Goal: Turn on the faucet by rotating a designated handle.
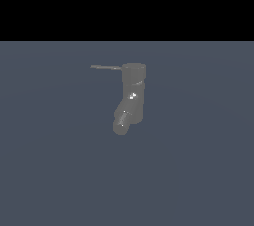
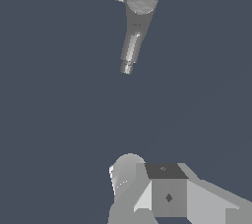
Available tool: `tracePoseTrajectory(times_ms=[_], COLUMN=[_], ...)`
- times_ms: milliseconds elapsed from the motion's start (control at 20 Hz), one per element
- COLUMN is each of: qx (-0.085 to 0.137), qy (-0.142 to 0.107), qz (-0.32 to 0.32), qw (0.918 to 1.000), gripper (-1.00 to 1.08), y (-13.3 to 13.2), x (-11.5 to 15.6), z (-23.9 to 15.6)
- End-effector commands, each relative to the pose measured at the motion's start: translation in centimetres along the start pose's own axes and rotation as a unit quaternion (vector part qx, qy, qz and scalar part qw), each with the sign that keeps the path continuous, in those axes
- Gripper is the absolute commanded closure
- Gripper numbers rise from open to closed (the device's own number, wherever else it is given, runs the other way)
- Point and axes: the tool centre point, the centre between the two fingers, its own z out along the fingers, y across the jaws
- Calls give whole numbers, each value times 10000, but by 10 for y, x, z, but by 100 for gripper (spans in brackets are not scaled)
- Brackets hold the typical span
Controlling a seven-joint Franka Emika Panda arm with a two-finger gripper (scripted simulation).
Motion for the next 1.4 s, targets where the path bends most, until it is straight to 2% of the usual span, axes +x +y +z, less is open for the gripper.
tracePoseTrajectory(times_ms=[0,400,800,1050,1350], qx=[0,7,31,54,86], qy=[0,6,23,39,61], qz=[0,166,665,1147,1773], qw=[10000,9999,9978,9934,9841], gripper=[108,108,108,108,108], y=[0,-7,-27,-46,-70], x=[0,3,12,24,42], z=[0,5,19,32,50])
